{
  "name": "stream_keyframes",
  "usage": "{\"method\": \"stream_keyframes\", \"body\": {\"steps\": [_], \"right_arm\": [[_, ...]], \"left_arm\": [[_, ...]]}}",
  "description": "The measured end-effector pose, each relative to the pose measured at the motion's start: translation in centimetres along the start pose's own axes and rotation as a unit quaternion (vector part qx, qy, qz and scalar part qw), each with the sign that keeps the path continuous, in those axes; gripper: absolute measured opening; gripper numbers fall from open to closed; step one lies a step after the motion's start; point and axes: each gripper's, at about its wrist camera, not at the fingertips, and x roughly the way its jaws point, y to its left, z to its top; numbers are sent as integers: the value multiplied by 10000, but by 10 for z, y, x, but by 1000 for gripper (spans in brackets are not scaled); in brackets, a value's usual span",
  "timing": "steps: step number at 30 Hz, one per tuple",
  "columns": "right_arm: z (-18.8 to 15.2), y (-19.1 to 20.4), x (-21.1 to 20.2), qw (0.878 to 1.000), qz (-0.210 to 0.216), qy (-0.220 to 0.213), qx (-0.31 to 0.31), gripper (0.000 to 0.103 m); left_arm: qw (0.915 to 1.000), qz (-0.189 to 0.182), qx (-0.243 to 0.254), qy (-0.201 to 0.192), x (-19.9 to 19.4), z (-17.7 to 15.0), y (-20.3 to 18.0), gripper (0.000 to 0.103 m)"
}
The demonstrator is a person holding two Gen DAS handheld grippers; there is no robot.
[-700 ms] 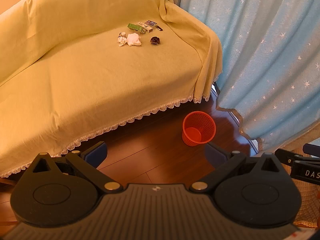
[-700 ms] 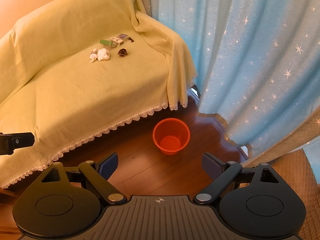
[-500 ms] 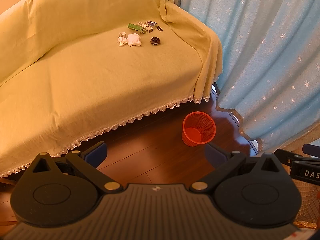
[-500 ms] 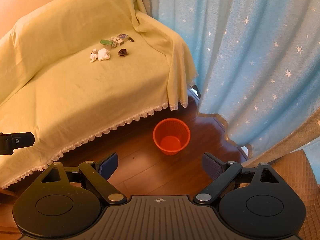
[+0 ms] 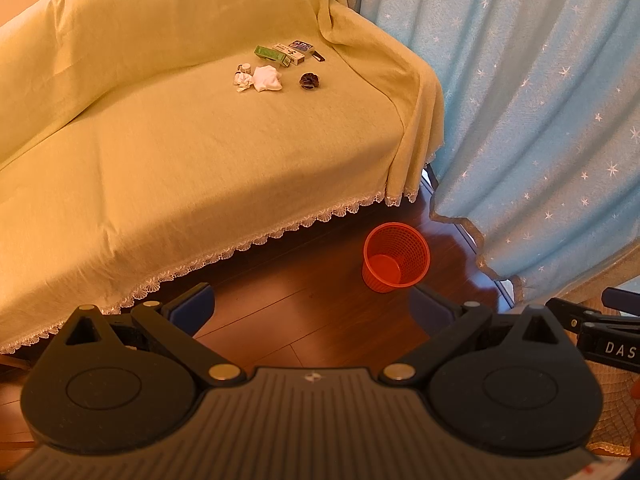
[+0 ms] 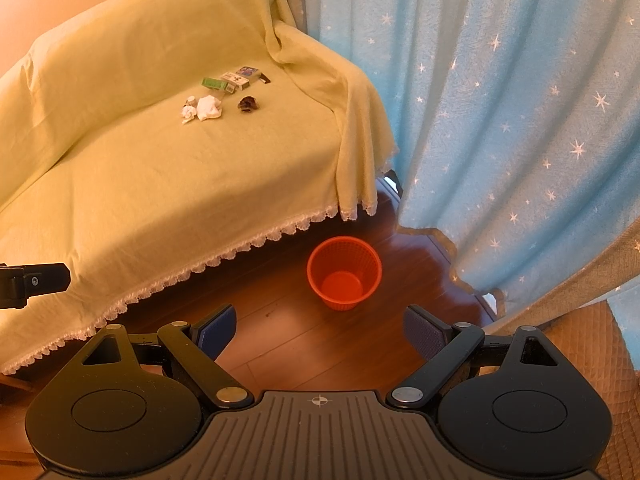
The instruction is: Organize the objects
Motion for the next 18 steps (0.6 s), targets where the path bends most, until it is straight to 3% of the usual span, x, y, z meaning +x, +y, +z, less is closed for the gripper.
{"method": "stream_keyframes", "body": {"steps": [18], "right_arm": [[1,0,-2,10000,12,7,-9,89]], "left_arm": [[10000,-23,-27,0,-1,-1,0,102]]}}
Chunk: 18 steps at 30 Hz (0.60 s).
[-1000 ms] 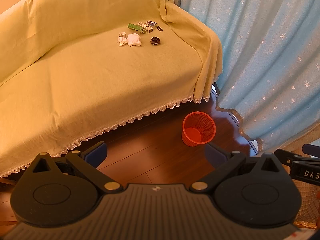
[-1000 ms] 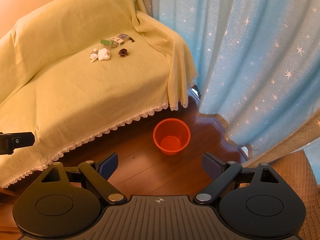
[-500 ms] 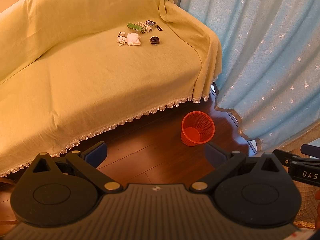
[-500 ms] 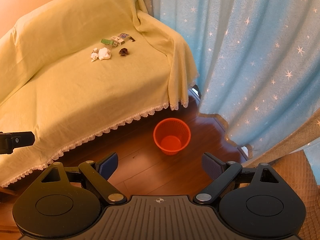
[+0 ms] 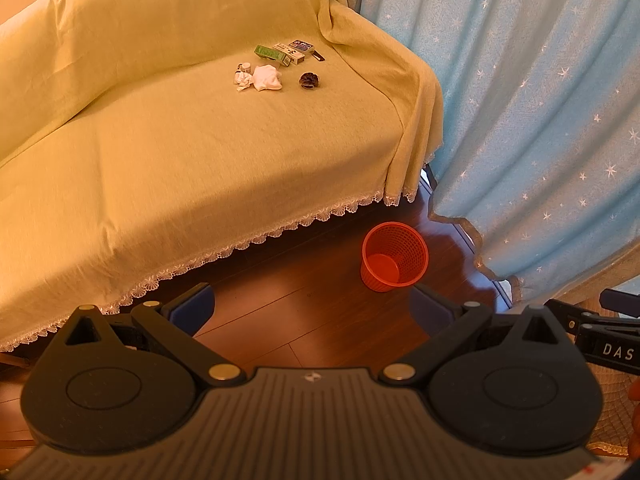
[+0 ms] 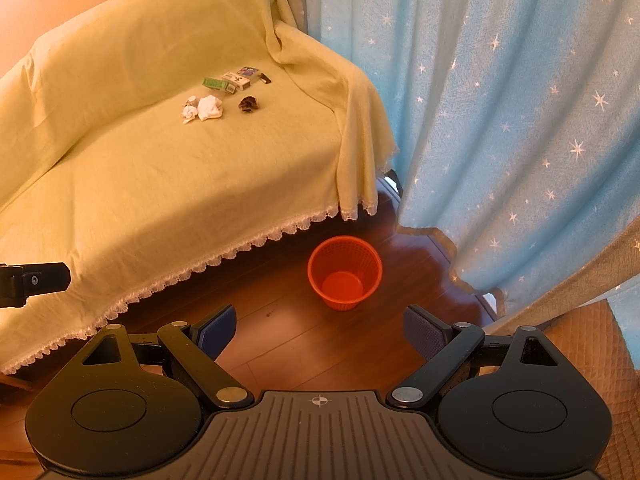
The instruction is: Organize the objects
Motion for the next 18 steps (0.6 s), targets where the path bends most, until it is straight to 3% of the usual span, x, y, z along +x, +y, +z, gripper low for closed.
{"method": "stream_keyframes", "body": {"steps": [18], "right_arm": [[1,5,5,10000,9,52,-51,89]], "left_arm": [[9998,-114,-113,79,4,0,10,102]]}}
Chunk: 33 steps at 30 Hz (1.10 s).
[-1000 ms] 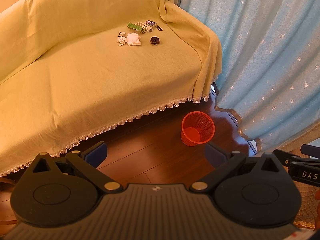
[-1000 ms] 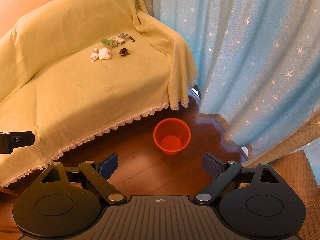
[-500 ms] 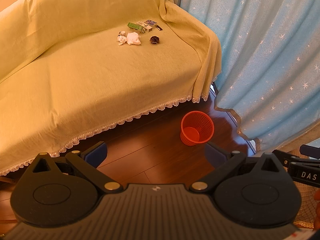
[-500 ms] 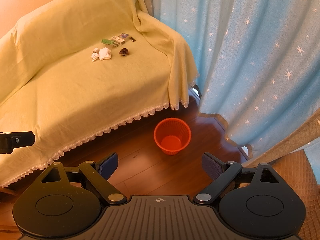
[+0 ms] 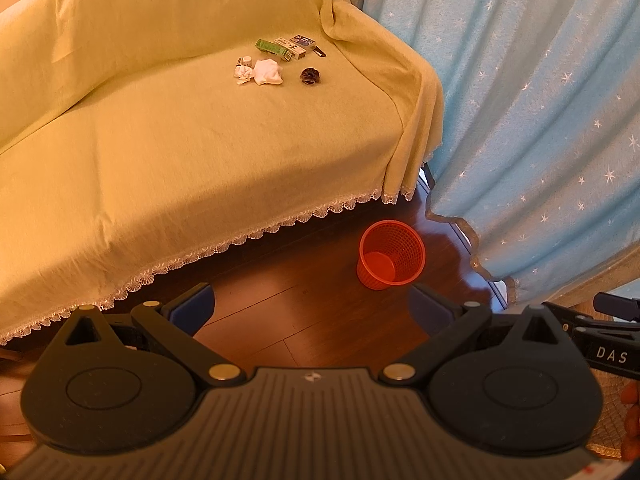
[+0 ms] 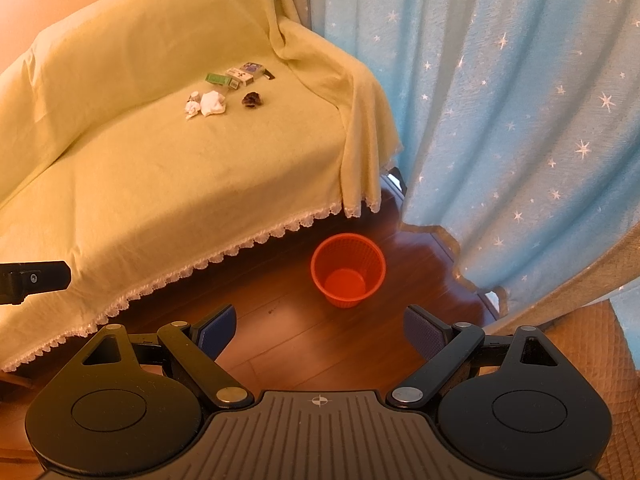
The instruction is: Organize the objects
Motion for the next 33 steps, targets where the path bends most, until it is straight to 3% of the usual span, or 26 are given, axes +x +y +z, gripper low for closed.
{"method": "stream_keyframes", "body": {"steps": [20,33], "right_arm": [[3,23,22,10000,-73,61,-6,89],[9,-11,80,9988,219,395,-194,89]], "left_arm": [[9985,-409,332,132,37,11,23,102],[9984,-291,346,352,101,24,-17,102]]}}
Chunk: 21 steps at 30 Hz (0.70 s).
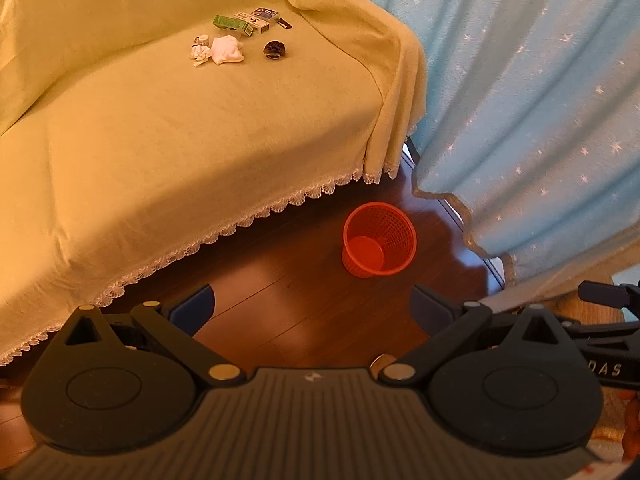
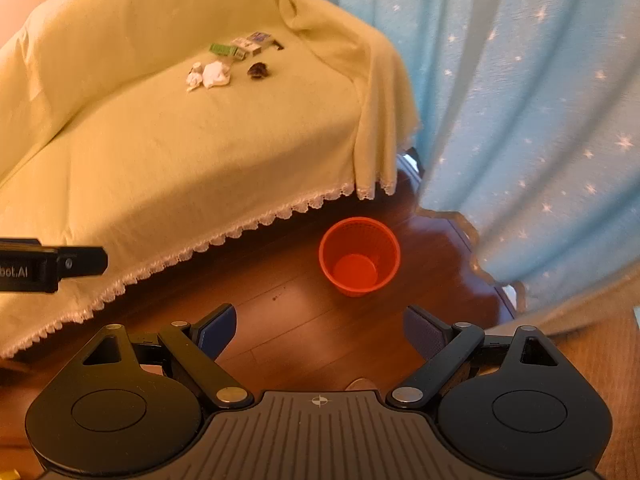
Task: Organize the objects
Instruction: 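Move the right tool down toward the red mesh wastebasket rim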
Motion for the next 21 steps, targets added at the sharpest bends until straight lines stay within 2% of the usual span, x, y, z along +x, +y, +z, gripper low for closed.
{"method": "stream_keyframes", "body": {"steps": [4,11,14,17,21], "right_arm": [[13,-24,27,9995,202,68,-215,88],[38,-60,82,9973,455,95,-570,88],[40,-65,112,9949,518,131,-861,88],[38,-66,147,9906,484,163,-1268,83],[30,-67,199,9844,450,257,-1679,79]], "left_arm": [[9998,109,-67,-117,25,16,-20,102],[9992,391,2,-103,82,38,-42,102],[9988,435,26,-201,114,40,-42,102],[9989,460,84,-97,148,36,-38,102],[9982,378,466,13,203,25,-32,102]]}}
